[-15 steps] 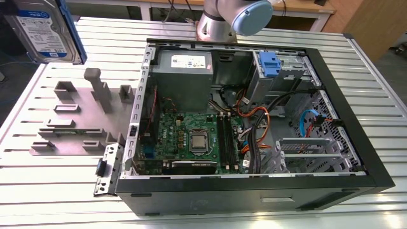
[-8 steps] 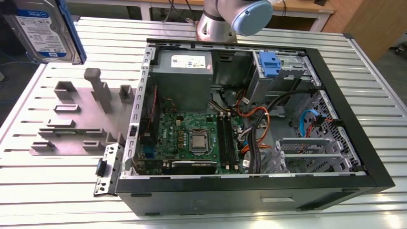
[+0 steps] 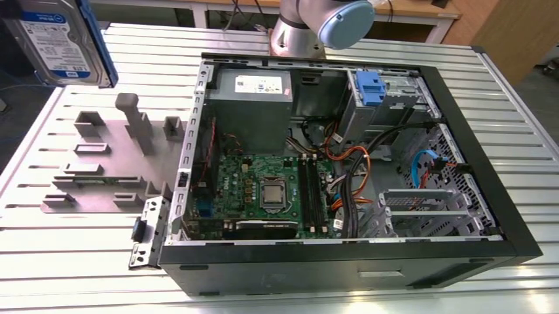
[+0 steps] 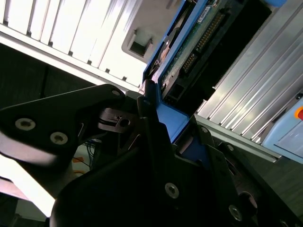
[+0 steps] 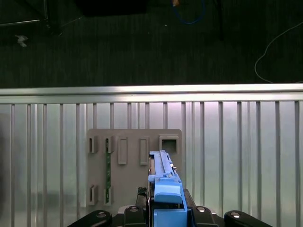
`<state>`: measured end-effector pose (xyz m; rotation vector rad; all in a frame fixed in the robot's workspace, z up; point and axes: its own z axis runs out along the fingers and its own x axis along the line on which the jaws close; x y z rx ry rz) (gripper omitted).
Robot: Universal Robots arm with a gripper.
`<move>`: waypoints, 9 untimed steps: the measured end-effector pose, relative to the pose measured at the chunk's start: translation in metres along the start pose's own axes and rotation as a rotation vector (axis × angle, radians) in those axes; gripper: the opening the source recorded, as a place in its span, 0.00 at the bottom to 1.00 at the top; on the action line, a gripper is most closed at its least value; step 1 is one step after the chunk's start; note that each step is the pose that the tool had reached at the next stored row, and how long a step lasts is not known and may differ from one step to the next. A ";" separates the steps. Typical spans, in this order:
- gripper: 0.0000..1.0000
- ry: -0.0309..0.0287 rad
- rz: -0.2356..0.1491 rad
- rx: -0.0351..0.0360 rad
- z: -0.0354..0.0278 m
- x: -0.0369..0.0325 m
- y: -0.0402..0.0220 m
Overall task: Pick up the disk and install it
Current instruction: 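Pick up the disk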
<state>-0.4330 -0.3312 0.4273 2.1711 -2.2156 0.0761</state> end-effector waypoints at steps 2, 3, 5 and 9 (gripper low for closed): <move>0.36 0.0014 0.000 0.0000 -0.0007 0.0000 0.0000; 0.36 0.0022 0.000 0.0001 -0.0010 0.0000 0.0000; 0.36 0.0038 0.000 0.0001 -0.0018 0.0001 0.0000; 0.36 0.0057 0.000 0.0002 -0.0031 0.0002 0.0000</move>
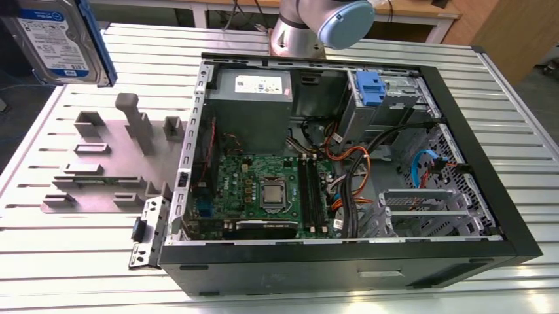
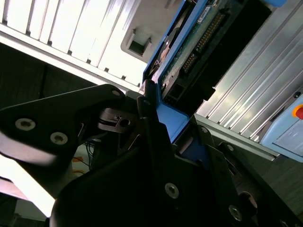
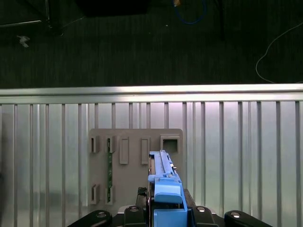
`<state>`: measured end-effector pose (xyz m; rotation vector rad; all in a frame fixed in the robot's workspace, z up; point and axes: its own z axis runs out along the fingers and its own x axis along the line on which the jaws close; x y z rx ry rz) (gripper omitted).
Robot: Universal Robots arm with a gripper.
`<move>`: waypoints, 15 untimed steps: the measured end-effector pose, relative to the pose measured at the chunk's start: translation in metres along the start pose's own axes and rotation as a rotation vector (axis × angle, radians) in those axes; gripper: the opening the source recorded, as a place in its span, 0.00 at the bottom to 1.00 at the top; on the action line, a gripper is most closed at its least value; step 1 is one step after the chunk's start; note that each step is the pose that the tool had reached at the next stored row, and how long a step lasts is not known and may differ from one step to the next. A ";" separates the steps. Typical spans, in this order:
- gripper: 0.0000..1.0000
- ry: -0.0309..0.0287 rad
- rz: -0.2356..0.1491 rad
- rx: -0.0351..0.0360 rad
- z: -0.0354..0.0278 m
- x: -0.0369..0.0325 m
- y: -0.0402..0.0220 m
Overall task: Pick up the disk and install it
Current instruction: 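Pick up the disk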
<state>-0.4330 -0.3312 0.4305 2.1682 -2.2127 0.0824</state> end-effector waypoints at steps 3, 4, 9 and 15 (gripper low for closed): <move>0.36 0.0006 0.000 0.0000 -0.0009 0.0001 0.0000; 0.36 0.0009 0.000 0.0000 -0.0012 0.0001 0.0000; 0.36 0.0029 0.000 0.0001 -0.0025 0.0002 0.0000; 0.36 0.0095 0.000 0.0001 -0.0049 0.0003 0.0000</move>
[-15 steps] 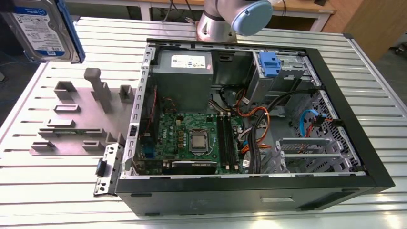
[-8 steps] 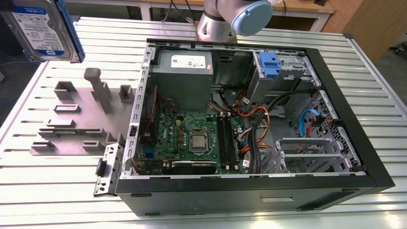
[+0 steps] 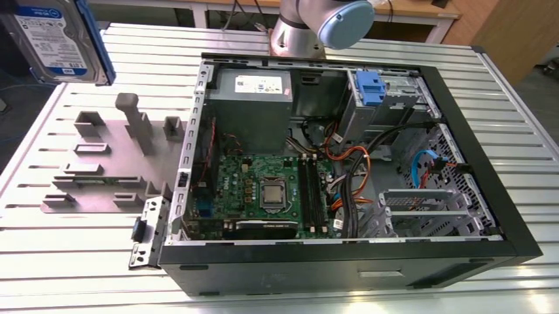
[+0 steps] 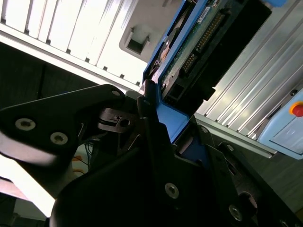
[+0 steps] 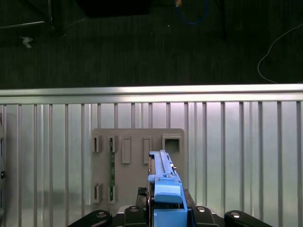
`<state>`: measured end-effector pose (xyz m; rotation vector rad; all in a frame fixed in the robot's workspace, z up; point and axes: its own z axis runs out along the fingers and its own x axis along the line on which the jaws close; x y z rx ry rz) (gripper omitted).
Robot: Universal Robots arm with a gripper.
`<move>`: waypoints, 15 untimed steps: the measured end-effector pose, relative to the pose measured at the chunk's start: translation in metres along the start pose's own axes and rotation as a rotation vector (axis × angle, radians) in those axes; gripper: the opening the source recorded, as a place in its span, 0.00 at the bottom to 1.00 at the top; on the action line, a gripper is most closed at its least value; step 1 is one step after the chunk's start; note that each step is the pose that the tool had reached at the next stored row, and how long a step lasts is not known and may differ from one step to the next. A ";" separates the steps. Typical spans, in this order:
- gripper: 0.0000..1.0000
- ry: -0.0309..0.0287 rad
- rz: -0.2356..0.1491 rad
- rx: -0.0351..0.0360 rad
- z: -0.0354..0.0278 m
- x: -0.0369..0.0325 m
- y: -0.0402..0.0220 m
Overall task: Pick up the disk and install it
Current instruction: 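Pick up the disk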
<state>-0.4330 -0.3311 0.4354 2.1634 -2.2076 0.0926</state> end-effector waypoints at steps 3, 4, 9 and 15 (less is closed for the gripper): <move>0.36 0.0007 0.000 0.0002 -0.0002 0.0000 0.0000; 0.36 0.0007 0.000 0.0002 -0.0002 0.0000 0.0000; 0.36 -0.0024 0.000 -0.0004 -0.0006 0.0000 0.0000; 0.36 -0.0304 0.000 -0.0005 -0.0004 0.0000 0.0000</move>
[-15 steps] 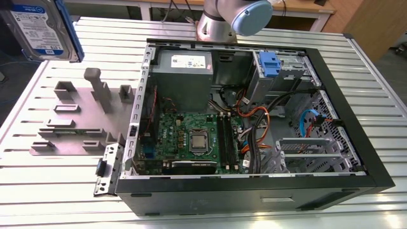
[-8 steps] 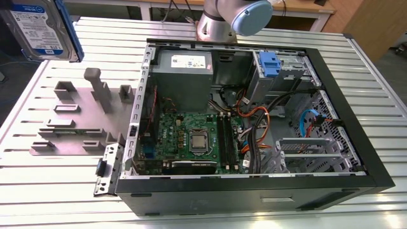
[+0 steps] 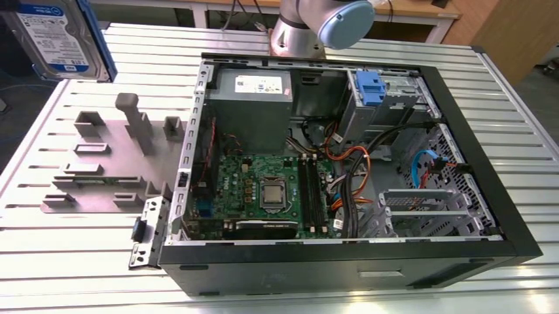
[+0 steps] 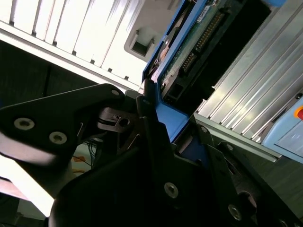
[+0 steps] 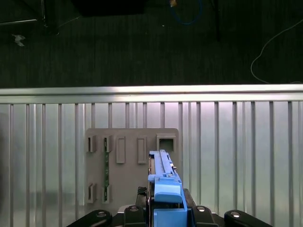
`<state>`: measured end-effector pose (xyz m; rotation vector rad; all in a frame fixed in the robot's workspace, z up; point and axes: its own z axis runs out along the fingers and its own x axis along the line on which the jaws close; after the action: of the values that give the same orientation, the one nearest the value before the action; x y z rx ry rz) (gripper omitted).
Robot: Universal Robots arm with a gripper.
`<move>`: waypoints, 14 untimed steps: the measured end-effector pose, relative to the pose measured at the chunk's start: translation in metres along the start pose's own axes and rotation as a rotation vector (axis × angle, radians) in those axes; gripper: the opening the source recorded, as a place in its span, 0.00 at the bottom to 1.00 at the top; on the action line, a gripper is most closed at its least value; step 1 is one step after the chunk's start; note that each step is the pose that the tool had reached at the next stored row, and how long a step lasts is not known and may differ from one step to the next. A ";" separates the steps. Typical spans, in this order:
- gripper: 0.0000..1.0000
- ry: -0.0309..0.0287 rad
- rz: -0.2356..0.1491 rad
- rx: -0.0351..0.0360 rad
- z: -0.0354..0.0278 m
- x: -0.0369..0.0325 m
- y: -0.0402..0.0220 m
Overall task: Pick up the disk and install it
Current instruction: 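Pick up the disk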
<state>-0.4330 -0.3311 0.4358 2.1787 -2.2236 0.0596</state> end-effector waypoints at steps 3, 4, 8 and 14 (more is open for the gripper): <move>0.36 -0.0184 0.000 -0.0004 -0.0001 0.0000 0.0000; 0.36 -0.0250 0.000 -0.0005 -0.0002 0.0000 0.0000; 0.36 -0.0546 0.000 -0.0012 -0.0013 0.0001 0.0000; 0.36 -0.0618 0.000 -0.0012 -0.0033 0.0002 0.0000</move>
<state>-0.4331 -0.3311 0.4392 2.2091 -2.2552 -0.0092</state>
